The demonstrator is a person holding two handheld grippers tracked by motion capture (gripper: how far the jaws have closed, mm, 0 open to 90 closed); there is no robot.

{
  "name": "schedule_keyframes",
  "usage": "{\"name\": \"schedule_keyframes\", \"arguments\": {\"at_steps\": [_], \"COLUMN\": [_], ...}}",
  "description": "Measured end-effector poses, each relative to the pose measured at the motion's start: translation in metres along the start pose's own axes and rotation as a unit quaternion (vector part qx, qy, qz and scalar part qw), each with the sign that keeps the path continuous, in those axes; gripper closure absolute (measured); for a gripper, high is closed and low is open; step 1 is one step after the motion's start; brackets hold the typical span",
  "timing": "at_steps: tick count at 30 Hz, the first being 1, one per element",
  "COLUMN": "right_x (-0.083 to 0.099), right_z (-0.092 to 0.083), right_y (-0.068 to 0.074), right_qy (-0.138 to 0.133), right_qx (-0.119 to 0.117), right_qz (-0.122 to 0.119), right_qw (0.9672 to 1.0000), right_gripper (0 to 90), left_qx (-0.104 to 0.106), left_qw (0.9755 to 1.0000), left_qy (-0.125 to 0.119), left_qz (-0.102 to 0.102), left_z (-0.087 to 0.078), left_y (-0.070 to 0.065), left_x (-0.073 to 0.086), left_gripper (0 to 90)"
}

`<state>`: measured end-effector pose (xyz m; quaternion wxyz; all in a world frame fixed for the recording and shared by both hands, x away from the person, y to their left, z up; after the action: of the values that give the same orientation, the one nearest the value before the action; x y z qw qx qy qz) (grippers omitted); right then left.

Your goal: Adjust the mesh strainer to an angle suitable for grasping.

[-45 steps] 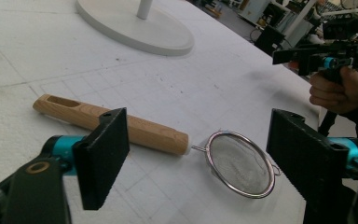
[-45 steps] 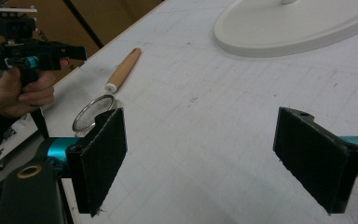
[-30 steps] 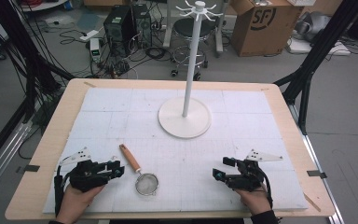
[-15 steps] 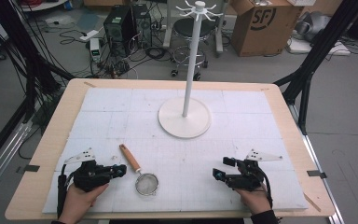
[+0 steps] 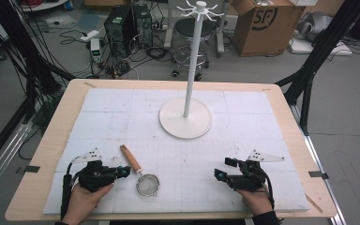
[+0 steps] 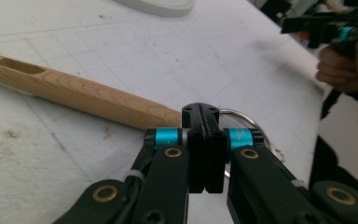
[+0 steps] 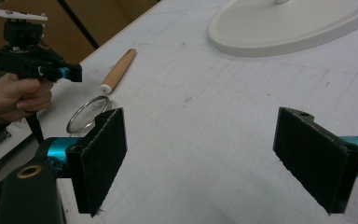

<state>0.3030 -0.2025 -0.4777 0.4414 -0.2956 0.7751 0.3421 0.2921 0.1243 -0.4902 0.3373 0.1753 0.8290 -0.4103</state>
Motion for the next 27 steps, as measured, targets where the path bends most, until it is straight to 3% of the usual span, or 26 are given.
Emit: {"name": "schedule_keyframes", "arguments": {"at_steps": [9, 17, 22, 27], "right_x": [0.0, -0.001, -0.002, -0.002], "right_z": [-0.001, -0.001, -0.003, -0.004], "right_y": [-0.001, -0.001, -0.002, -0.003], "right_qy": [-0.002, -0.002, -0.007, -0.009], "right_qx": [0.002, 0.004, 0.006, 0.008], "right_qz": [0.001, -0.001, 0.0, 0.001], "right_qw": [1.0, 1.0, 1.0, 0.9999], "right_gripper": [16.5, 16.5, 16.5, 16.5], "left_qx": [0.001, 0.0, 0.008, 0.002], "left_qw": [0.9995, 0.9995, 0.999, 0.9984], "left_qy": [0.03, 0.032, 0.044, 0.057], "left_qz": [-0.003, -0.004, -0.009, -0.007], "left_z": [0.009, 0.014, 0.017, 0.022], "left_y": [-0.002, -0.003, -0.005, -0.005], "left_x": [0.007, 0.008, 0.01, 0.014], "left_gripper": [89.8, 89.8, 89.8, 89.8]}}
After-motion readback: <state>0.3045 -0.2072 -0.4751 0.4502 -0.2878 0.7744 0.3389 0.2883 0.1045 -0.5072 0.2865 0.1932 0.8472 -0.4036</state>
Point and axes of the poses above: each handheld gripper's, and its own axes: z roughly forward along the jaws, x roughly out of its underside, y roughly to its left, the point moved 10 cm from there along z, roughly forward along the jaws, and after that the axes turned 10 degrees about -z, right-handed, at the moved point
